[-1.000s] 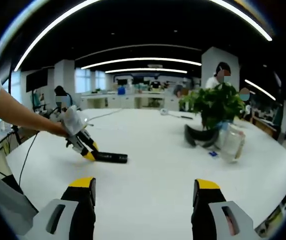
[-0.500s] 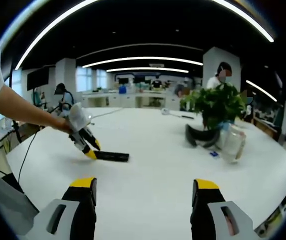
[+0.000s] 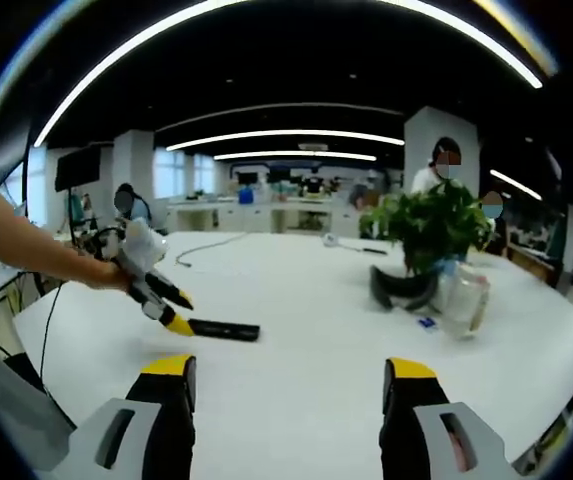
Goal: Press the specified remote control buttons in sequence, fully releasing each button before pressing the next.
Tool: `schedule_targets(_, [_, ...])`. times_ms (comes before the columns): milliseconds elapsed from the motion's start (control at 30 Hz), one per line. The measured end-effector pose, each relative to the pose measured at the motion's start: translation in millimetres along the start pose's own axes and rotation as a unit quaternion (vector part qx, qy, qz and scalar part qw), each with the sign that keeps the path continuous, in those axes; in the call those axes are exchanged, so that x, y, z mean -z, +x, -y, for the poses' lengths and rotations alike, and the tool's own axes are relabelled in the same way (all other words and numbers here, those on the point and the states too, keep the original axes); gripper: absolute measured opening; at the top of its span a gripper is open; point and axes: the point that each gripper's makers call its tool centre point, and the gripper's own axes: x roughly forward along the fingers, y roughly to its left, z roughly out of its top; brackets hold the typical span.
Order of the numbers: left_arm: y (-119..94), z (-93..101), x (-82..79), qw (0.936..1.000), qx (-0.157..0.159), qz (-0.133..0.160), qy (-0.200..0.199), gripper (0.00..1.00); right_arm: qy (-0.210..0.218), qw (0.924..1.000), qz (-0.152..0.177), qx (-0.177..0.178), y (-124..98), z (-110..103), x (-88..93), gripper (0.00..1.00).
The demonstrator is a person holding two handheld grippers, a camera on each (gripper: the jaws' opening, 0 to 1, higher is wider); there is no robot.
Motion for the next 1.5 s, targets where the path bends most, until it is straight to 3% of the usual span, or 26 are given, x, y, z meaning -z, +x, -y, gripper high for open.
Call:
schedule_targets(33, [-2.8,0.4,-4.0,0.9999,-0.005,0.016,0.0,0.59,0.001,1.0,0.001,0.0,-0.4,0.4,-0.3,0.75])
schedule_targets(67, [-19.2,3.3,-19.8,0.9967,-0.026,0.077,-0.001,0.6,0.005,1.0,0.002,-0.001,-1.0,0.7,-1.0,0.76])
schedule_targets(133, [-39.8,8.3,-30.2,0.9913,-0.044,0.123,-0.015,0.62,0.007,1.0,0.004,-0.002,-2.3,1.0,-2.6,0.77])
schedule_targets(233, [-65.3,13.5,-33.6,0.9861,-0.074,0.148,0.004,0.7,0.0,1.0,0.006,0.001,-3.7,3.8,-3.5,0.78])
schedule_targets(300, [-84.0,21.4,-26.7,0.9849,-0.091,0.146,0.015,0.71,0.003,1.0,0.006,0.0,-5.7,5.4,-3.1,0.78])
schedule_targets(433, [-117.6,32.7,-7.7,0.9782,-0.117,0.17,-0.022,0.77,-0.001,0.9999,0.01,0.003,-10.0,9.8,-2.6,0.77])
schedule_targets(533, [-137.2,41.1,12.2,0.9742,-0.146,0.17,-0.028,0.8,0.008,0.9999,0.008,0.002,-11.1,11.2,0.9,0.78])
schedule_targets(633, [-158.9,49.0,28.7,0.9646,-0.177,0.186,-0.06,0.81,0.01,0.9999,0.006,-0.002,-12.9,7.0,3.6,0.79])
schedule_targets(867, [-194.8,68.7,73.3,0.9537,-0.234,0.166,-0.093,0.83,0.014,0.9998,0.01,0.011,-14.8,10.5,8.4,0.8])
schedule_targets(967, [-217.0,74.5,89.4,0.9415,-0.275,0.168,-0.098,0.83,0.022,0.9994,0.023,0.016,-17.4,12.6,4.5,0.8])
schedule_targets(1167, [-220.0,70.0,108.1,0.9231,-0.309,0.187,-0.131,0.83,0.017,0.9994,0.021,0.024,-16.0,14.3,6.2,0.8])
schedule_targets(1233, [-220.9,67.3,105.6,0.9222,-0.315,0.184,-0.128,0.82,0.015,0.9993,0.019,0.028,-15.9,15.6,7.4,0.8])
schedule_targets(1300, [-231.1,59.0,102.2,0.9091,-0.352,0.194,-0.109,0.8,0.016,0.9992,0.018,0.032,-15.9,17.4,8.0,0.79])
schedule_targets(1500, [-226.8,59.9,110.1,0.9113,-0.344,0.189,-0.124,0.83,0.022,0.9989,0.002,0.041,-14.1,22.3,15.4,0.8])
